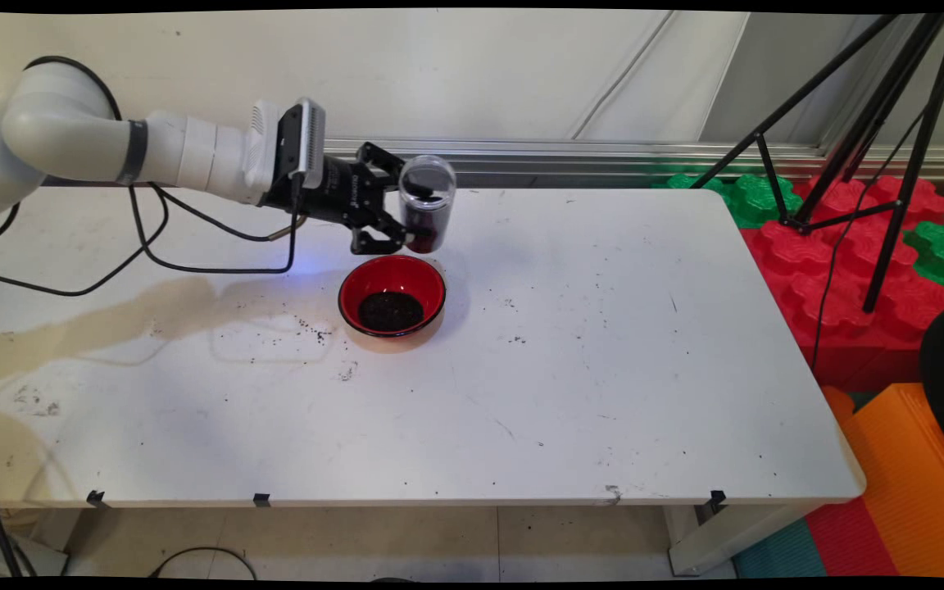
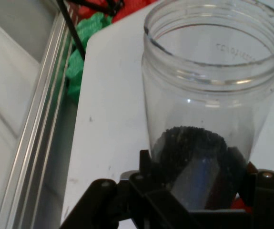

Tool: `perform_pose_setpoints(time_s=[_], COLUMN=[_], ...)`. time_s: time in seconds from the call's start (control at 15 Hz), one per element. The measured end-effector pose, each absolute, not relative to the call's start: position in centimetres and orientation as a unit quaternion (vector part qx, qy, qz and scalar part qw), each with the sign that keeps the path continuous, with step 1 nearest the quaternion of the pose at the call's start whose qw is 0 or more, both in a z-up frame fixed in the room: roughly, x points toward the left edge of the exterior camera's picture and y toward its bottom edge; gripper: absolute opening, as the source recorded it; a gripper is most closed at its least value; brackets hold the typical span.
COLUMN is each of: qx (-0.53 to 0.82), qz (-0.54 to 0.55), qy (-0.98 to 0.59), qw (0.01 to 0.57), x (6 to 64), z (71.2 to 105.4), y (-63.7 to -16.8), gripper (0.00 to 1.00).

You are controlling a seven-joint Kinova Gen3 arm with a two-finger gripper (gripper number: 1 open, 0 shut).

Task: Pour the black seasoning powder in the red bowl

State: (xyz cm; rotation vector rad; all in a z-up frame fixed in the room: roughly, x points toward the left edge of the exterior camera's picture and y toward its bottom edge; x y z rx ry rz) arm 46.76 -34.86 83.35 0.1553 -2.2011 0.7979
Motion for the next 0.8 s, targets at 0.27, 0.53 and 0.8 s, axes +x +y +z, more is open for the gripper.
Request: perform_pose_setpoints(time_s=[0.27,0.53,0.8], qx=[0.043,0.019,-0.008], qz=[0.329,0.347,0.362], qy=[-0.874,-0.883,-0.888], qw=[0.354,0.316,0.283], x=[48.6,50.5,51.9], z=[82.8,82.2,81.6], y=[-34.9,-35.1,-35.4], gripper=[0.0,0.0,0.0])
